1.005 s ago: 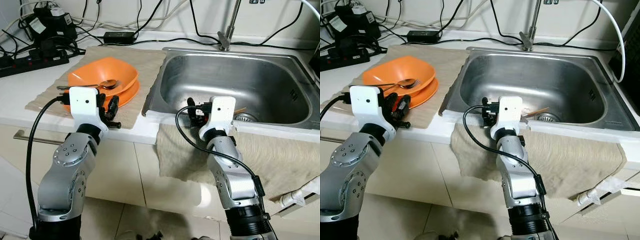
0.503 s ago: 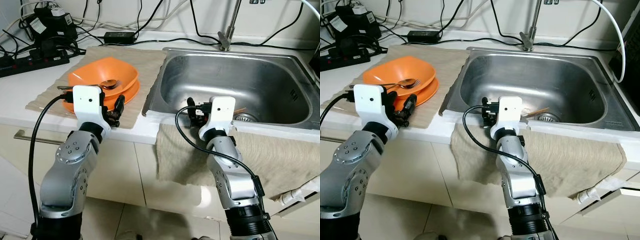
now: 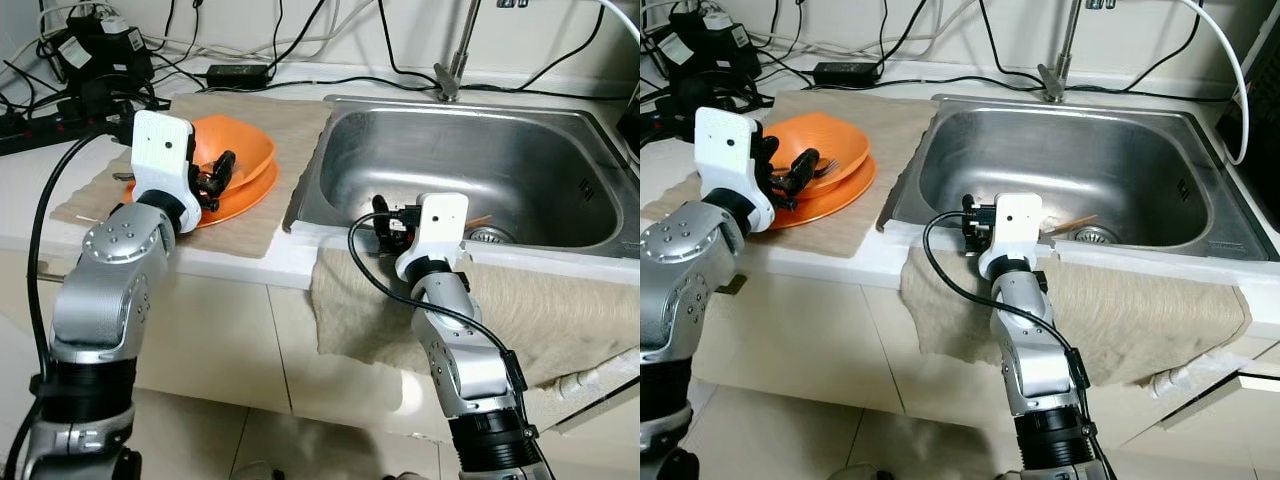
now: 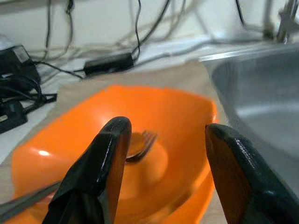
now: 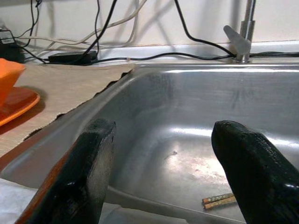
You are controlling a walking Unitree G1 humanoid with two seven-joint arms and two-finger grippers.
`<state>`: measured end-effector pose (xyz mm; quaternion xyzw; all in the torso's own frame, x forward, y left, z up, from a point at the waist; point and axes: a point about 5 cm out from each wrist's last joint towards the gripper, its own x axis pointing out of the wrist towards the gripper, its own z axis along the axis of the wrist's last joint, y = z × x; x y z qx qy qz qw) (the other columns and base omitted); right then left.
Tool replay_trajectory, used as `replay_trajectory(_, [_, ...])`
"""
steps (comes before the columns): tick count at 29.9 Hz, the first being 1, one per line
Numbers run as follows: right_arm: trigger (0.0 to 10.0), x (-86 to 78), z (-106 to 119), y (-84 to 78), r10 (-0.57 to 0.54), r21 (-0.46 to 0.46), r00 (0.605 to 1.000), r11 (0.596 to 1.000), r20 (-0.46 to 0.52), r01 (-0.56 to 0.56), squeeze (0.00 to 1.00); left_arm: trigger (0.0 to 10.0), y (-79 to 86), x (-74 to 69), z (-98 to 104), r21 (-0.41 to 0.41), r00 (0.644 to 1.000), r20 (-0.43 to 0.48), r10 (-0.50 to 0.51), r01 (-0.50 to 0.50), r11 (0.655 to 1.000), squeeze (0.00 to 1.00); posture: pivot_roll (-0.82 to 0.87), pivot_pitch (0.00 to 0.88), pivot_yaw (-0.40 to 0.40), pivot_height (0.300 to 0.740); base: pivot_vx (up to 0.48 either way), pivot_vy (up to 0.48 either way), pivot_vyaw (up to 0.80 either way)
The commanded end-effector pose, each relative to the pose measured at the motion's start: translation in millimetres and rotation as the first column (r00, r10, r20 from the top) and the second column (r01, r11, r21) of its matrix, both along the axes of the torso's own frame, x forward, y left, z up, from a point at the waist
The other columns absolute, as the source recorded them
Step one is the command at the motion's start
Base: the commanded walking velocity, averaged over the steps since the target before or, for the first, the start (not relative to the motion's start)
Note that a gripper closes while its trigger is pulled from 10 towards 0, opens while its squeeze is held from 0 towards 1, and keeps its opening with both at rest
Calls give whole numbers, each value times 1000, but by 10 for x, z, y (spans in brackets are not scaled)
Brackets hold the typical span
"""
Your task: Kitchen organization
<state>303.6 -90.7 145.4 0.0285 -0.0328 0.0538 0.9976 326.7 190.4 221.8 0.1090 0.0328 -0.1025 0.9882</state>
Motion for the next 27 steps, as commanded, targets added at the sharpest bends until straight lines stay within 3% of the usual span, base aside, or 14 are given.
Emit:
replay_trajectory(1, [10000,24,33,69,9,6,1000,1000,13,-9,0,10000,61,92,2,59,998,-57,-21,24,998,0,78,8,57,740,0,0,0])
replay_trajectory(5, [10000,27,34,79,9,6,1000,1000,14,-9,0,10000,153,177,-38,113,993,-117,-23,37,993,0,76,9,60,740,0,0,0])
replay_trajectory(11, [10000,32,34,83,8,8,1000,1000,14,-8,0,10000,255,292,43,139,992,-127,-12,30,990,0,77,9,61,740,0,0,0])
replay_trajectory(12, [10000,34,35,88,9,9,1000,1000,15,-9,0,10000,304,360,98,172,991,-134,-12,35,984,0,78,8,61,740,0,0,0])
replay_trajectory(27, [10000,33,35,106,6,14,1000,1000,18,-6,0,10000,411,604,342,301,984,-172,-48,99,948,0,73,13,71,740,0,0,0])
